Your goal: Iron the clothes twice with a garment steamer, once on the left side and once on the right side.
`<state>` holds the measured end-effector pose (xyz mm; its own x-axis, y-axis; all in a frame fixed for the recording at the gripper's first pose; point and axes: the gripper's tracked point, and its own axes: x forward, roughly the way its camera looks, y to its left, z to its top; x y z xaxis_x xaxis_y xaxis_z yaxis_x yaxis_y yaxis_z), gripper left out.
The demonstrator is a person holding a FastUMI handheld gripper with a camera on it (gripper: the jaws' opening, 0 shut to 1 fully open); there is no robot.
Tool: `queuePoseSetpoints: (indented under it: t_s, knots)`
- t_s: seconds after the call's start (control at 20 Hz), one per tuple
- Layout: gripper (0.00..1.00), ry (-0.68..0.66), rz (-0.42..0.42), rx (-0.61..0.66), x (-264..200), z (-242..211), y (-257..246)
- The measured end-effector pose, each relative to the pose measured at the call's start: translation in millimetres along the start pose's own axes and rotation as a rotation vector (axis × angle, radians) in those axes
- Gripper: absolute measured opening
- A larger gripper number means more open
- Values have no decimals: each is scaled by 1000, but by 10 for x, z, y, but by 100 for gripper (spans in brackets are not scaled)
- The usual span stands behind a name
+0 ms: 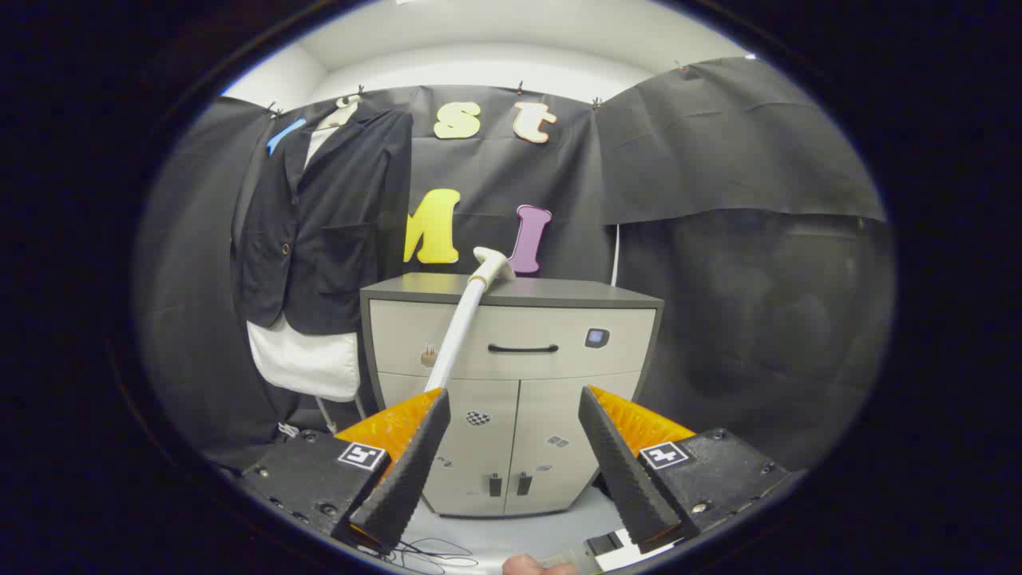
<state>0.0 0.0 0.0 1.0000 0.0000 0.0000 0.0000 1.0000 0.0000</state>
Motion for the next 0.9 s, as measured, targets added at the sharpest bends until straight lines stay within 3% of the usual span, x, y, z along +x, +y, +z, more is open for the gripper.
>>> queuePoseSetpoints:
  t_s: [0.5,0.9]
  knots:
    - [100,9,-13,10,-27,88,156]
    - [100,-13,-74,4,-59,289,475]
